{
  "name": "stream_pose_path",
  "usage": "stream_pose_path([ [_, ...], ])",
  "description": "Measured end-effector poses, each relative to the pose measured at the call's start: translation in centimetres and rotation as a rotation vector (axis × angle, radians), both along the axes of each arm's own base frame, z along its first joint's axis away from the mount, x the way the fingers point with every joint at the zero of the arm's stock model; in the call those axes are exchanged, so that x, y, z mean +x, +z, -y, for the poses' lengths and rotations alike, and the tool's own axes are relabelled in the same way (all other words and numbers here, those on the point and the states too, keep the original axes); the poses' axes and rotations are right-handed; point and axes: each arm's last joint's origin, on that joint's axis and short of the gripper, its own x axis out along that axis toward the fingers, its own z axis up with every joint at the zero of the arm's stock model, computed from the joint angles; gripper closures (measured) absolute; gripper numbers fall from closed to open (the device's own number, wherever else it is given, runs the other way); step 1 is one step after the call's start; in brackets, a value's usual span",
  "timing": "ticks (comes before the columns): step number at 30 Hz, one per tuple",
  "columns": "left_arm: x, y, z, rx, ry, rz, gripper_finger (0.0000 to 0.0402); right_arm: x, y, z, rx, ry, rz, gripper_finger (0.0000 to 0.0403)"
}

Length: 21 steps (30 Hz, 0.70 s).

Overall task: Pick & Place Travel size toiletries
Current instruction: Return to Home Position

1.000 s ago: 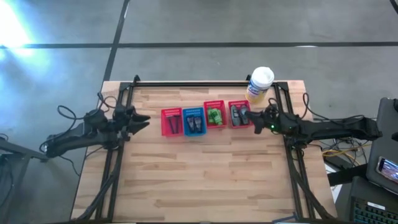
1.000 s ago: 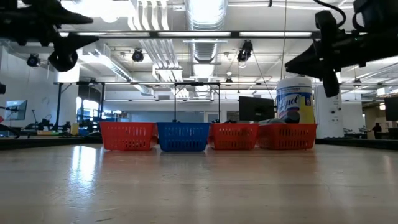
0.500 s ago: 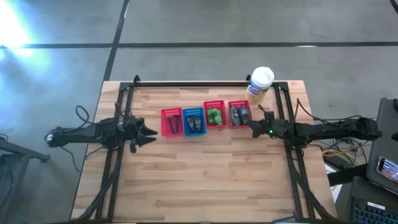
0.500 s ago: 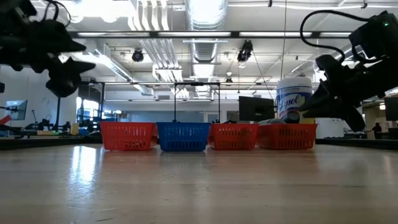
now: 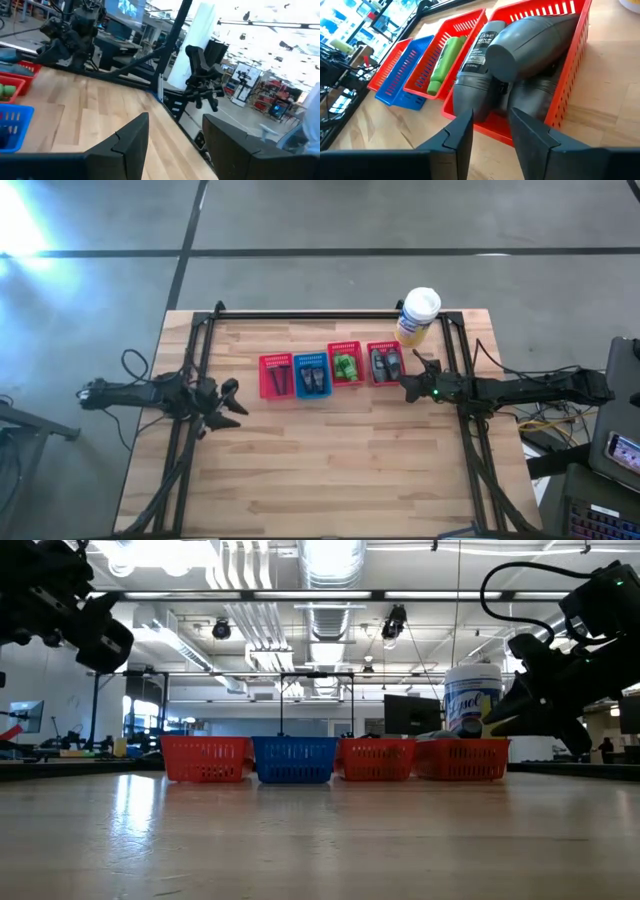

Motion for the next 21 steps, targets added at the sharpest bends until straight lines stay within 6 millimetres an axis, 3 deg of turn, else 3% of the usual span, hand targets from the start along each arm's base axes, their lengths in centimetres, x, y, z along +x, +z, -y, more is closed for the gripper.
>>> stream_pose_path([
  [4, -0.05, 0.09, 0.11, 0.046, -0.036, 0.029, 0.0211, 0.00, 0.00, 0.00, 0.000, 0.000, 0.000, 0.0268],
  [11, 0.05, 0.06, -0.14, 0.547, 0.093, 0.208, 0.0211, 0.00, 0.00, 0.00, -0.002, 0.001, -0.001, 0.0252],
  [16, 0.20, -0.39, -0.74, 0.574, 0.285, 0.107, 0.0211, 0.00, 0.00, 0.00, -0.001, 0.000, -0.001, 0.0241],
  [21, 0.20, -0.12, -0.76, 0.566, 0.299, 0.131, 0.0211, 0.00, 0.00, 0.00, 0.000, 0.000, 0.000, 0.0231],
])
